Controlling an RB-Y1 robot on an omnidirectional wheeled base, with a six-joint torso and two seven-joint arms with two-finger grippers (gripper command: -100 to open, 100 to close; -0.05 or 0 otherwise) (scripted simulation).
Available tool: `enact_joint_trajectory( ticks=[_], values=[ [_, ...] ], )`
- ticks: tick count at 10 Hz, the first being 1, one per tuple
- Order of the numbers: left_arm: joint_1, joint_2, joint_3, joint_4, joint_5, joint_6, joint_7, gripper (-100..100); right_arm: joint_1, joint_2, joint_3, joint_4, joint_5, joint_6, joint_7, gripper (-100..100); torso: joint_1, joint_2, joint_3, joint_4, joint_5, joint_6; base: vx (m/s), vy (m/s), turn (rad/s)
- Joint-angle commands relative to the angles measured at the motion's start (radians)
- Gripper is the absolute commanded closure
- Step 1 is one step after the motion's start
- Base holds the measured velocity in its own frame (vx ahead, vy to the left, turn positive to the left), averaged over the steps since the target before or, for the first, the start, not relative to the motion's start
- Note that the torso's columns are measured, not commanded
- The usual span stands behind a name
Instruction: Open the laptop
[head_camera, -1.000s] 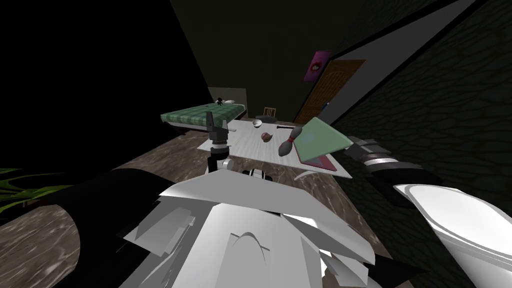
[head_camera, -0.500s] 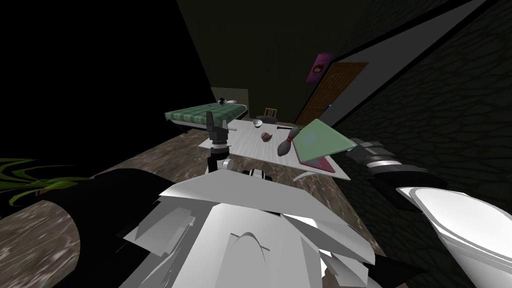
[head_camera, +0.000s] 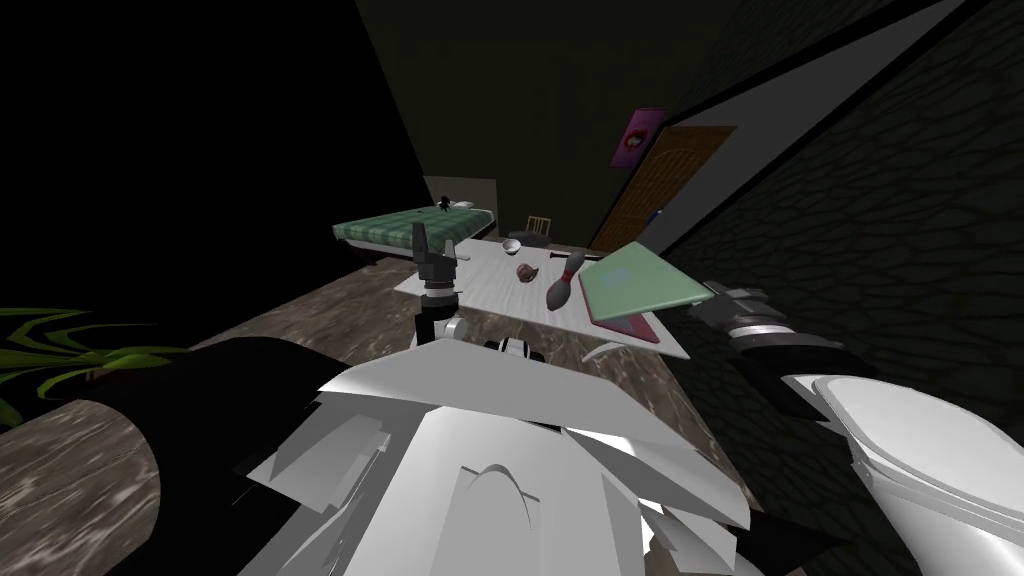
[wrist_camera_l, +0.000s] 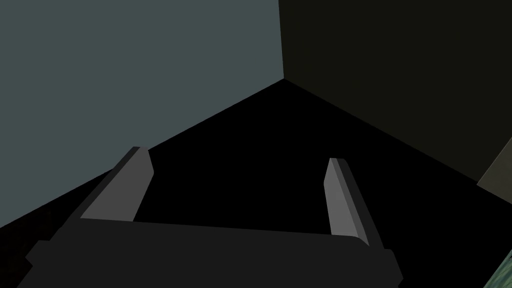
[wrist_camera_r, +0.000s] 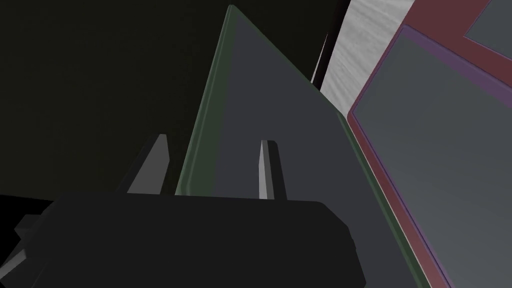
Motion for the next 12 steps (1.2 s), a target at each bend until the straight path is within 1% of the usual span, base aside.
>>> enact_joint_trajectory(
  ticks=[1,2,5,7,8,9,10,11,12],
  values=[
    [0.0,0.0,0.0,0.0,0.0,0.0,0.0,0,-0.021,0.039,0.02,0.027,-0.03,0.006,-0.011,100,0.007,0.001,0.001,0.0,0.002,-0.001,-0.037,-0.089,0.056],
    [0.0,0.0,0.0,0.0,0.0,0.0,0.0,0,-0.031,0.058,0.031,0.039,-0.043,0.009,-0.014,100,0.007,0.002,0.002,0.0,0.002,-0.003,-0.057,-0.122,0.102],
    [0.0,0.0,0.0,0.0,0.0,0.0,0.0,0,-0.061,0.116,0.062,0.075,-0.084,0.017,-0.022,100,0.003,0.005,0.004,0.003,0.002,0.002,-0.049,-0.145,0.058],
    [0.0,0.0,0.0,0.0,0.0,0.0,0.0,0,-0.081,0.155,0.083,0.099,-0.111,0.022,-0.027,100,0.007,0.006,0.004,0.003,0.003,0.001,-0.058,-0.121,0.06],
    [0.0,0.0,0.0,0.0,0.0,0.0,0.0,0,-0.101,0.193,0.103,0.123,-0.138,0.027,-0.033,100,0.007,0.007,0.004,0.004,0.004,0.001,-0.067,-0.166,0.079],
    [0.0,0.0,0.0,0.0,0.0,0.0,0.0,0,-0.09,0.171,0.091,0.112,-0.124,0.019,-0.027,100,0.005,0.007,0.004,0.004,0.003,0.0,-0.032,-0.081,0.032],
    [0.0,0.0,0.0,0.0,0.0,0.0,0.0,0,-0.106,0.216,0.105,0.123,-0.133,0.025,-0.017,100,0.01,0.005,0.003,0.004,0.005,0.001,-0.028,-0.082,0.01],
    [0.0,0.0,0.0,0.0,0.0,0.0,0.0,0,-0.121,0.251,0.114,0.131,-0.141,0.028,-0.004,100,0.009,0.005,0.003,0.003,0.005,0.0,-0.045,-0.125,0.039],
    [0.0,0.0,0.0,0.0,0.0,0.0,0.0,0,-0.121,0.258,0.114,0.131,-0.141,0.028,-0.004,100,0.006,0.006,0.004,0.004,0.004,0.0,-0.034,-0.1,0.036]
  ],
)
